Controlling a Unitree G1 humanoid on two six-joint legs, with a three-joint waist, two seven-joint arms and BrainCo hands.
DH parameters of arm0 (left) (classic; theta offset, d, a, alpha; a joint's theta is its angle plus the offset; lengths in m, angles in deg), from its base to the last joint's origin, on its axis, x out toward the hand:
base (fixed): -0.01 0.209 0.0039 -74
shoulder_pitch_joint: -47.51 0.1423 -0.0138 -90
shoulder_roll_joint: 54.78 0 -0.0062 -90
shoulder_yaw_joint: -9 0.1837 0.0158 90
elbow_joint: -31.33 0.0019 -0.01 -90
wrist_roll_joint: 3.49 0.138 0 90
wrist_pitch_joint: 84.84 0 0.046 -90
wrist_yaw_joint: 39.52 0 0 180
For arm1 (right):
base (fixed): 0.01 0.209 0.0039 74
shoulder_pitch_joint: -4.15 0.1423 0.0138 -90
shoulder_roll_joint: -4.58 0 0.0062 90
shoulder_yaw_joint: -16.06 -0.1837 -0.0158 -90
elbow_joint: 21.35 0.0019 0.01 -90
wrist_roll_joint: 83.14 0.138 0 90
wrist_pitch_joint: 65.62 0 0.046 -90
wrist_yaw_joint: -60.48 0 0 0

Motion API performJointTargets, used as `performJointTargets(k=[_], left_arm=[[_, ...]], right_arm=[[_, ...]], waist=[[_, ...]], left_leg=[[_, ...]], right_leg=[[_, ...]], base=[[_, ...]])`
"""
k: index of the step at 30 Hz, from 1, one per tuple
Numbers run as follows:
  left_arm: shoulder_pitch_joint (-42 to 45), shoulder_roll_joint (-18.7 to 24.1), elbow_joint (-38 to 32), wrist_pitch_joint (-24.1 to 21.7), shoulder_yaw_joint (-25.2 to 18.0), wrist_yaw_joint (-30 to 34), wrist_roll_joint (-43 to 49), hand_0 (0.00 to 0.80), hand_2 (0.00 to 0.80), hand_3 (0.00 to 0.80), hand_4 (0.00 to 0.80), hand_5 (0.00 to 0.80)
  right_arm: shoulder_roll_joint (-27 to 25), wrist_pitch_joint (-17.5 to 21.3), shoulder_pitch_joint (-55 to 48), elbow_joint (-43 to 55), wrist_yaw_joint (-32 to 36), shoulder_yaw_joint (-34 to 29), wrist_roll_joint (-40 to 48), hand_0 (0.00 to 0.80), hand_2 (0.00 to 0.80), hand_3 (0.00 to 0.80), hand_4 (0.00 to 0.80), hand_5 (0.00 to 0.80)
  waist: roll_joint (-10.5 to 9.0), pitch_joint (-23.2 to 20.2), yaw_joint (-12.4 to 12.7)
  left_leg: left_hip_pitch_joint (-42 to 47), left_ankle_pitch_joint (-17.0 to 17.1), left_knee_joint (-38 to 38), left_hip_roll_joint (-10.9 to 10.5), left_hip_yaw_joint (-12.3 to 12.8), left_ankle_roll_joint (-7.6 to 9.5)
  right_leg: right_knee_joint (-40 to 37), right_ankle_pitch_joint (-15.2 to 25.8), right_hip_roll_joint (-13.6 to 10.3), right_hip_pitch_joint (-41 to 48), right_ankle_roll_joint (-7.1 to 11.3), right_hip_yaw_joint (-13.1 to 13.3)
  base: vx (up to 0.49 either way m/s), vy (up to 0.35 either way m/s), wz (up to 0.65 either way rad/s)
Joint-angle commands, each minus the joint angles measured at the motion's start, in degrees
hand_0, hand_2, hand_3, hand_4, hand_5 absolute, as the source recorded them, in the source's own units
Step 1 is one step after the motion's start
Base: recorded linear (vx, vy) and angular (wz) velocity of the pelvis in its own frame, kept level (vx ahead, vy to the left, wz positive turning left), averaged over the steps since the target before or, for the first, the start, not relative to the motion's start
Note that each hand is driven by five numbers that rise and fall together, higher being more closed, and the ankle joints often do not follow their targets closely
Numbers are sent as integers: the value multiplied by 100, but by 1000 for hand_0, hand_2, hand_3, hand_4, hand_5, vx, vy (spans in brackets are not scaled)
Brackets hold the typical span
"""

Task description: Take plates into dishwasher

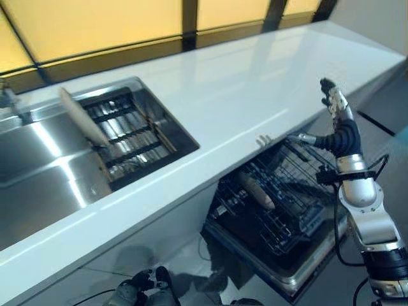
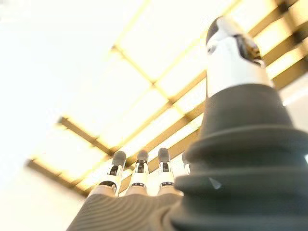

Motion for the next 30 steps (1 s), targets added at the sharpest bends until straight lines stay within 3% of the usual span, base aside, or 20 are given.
performJointTargets(k=[1, 5, 8, 11, 13, 16, 19, 22, 30], left_arm=[[186, -75, 92, -86, 58, -36, -50, 0, 0, 0, 0, 0], [190, -38, 287, -43, 153, -20, 128, 0, 0, 0, 0, 0], [188, 54, 240, 148, 122, -34, 89, 0, 0, 0, 0, 0], [104, 150, 228, 316, 68, 33, 105, 0, 0, 0, 0, 0], [53, 195, 302, 362, 73, 46, 62, 0, 0, 0, 0, 0], [98, 153, 417, 281, 32, 4, -42, 0, 0, 0, 0, 0], [212, 111, 435, 182, -16, -24, -84, 0, 0, 0, 0, 0], [272, 114, 407, 174, -70, -16, -70, 0, 0, 0, 0, 0], [283, 49, 356, 48, -27, 69, -238, 0, 0, 0, 0, 0]], right_arm=[[-241, 291, 919, 50, 307, 61, 176, 0, 0, 0, 0, 0], [-367, 176, 1075, -13, 472, 282, -151, 0, 0, 0, 0, 0], [-409, -58, 1298, -301, 627, 394, 195, 0, 0, 0, 0, 0], [-395, -397, 1682, -771, 719, 533, 589, 0, 0, 0, 0, 0], [-372, -697, 1850, -1050, 644, 609, 981, 0, 0, 0, 0, 0], [-223, -993, 1868, -1212, 500, 644, 1475, 0, 0, 0, 0, 0], [92, -1295, 1901, -1389, 304, 642, 1833, 0, 0, 0, 0, 0], [314, -1595, 1929, -1516, 77, 598, 2117, 0, 0, 0, 0, 0], [493, -1838, 2213, -1728, -253, 739, 2266, 0, 0, 0, 0, 0]], waist=[[257, -136, 405], [380, -241, 482], [441, -224, 426], [447, -208, 354], [330, -221, 287], [271, -240, 195], [293, -207, 163], [288, -207, 177], [294, -404, 332]], left_leg=[[909, -474, -1031, -404, -236, 122], [960, -551, -1011, -536, -664, 333], [1096, -564, -1072, -531, -971, 300], [1192, -546, -1121, -492, -1410, 133], [1273, -608, -1141, -539, -1732, 25], [1376, -723, -1126, -610, -2022, -24], [1500, -765, -1144, -666, -2272, 0], [1557, -759, -1141, -712, -2470, 29], [1544, -653, -1178, -642, -2440, -69]], right_leg=[[923, 1467, -117, -169, 164, 417], [2252, 1902, -321, -443, 155, 789], [2218, 1827, -211, -866, 68, 1018], [1236, 1632, 71, -1135, -66, 1092], [206, 1511, 368, -1195, -53, 1318], [-647, 1398, 704, -1120, -39, 1573], [-767, 1513, 863, -1253, -35, 1787], [-756, 1447, 956, -1159, -65, 1927], [-1160, 1102, 1041, -483, -178, 1773]], base=[[109, 246, 48], [157, 233, 70], [157, 64, 68], [160, -90, 76], [180, -138, 80], [147, -58, 92], [113, -39, 73], [73, -71, 67], [32, -87, 19]])
